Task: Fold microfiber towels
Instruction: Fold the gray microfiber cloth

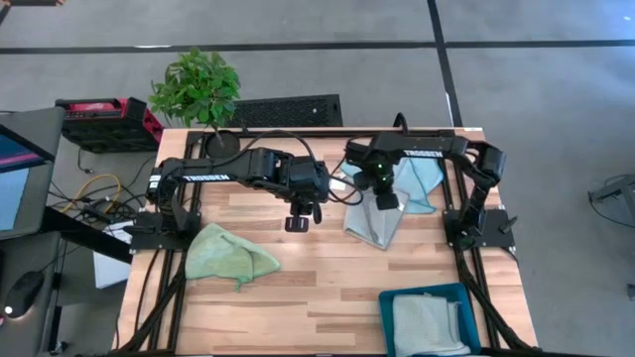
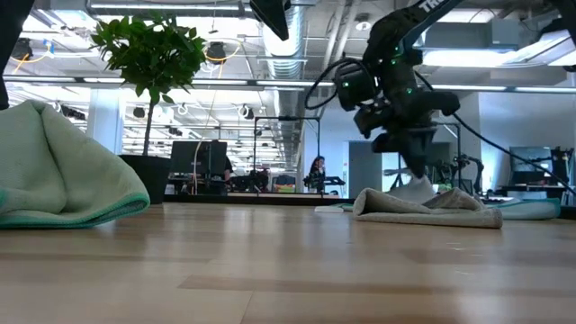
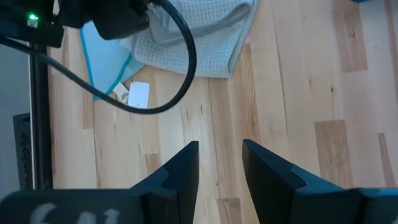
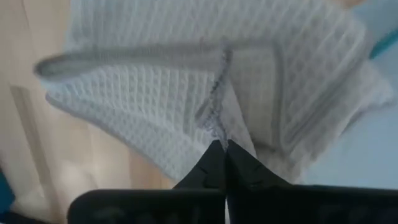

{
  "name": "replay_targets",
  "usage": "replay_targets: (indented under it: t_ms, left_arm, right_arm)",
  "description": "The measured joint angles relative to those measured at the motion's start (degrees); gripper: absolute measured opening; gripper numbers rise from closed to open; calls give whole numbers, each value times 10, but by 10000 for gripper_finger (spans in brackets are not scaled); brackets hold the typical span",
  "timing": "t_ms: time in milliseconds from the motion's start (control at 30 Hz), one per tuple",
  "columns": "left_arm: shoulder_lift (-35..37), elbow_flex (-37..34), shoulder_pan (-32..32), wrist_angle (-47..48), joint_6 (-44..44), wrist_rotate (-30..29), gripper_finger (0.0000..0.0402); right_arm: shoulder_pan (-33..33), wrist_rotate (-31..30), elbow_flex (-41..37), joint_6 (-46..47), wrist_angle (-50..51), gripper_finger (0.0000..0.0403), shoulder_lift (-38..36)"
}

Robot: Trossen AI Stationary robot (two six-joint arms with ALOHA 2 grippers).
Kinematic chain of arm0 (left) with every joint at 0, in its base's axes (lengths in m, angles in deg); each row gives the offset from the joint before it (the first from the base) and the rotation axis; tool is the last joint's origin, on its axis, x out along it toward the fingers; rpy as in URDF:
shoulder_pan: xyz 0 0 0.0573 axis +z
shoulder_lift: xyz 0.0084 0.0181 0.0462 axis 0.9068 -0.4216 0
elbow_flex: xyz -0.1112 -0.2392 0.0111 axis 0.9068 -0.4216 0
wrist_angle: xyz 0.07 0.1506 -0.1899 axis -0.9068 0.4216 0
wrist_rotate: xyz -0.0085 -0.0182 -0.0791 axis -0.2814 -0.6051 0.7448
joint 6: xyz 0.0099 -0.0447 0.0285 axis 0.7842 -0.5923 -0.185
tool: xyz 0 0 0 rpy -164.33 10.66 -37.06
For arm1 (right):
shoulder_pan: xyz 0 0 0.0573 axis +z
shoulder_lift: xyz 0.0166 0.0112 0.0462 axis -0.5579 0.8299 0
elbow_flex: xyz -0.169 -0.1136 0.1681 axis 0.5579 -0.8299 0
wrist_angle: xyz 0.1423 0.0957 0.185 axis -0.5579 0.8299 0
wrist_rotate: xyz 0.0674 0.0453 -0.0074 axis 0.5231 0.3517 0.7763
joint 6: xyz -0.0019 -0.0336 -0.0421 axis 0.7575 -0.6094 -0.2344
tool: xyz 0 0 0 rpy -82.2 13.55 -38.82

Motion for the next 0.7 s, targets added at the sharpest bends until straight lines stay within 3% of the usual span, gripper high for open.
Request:
replay_targets:
  t_ms: [400, 700]
  left_arm:
    - [0, 0, 0, 0, 0, 0, 116]
    - [0, 0, 0, -1, 0, -1, 116]
  right_arm:
    - [0, -38, -2, 17, 98, 15, 3]
    - [-1, -39, -2, 48, 99, 65, 3]
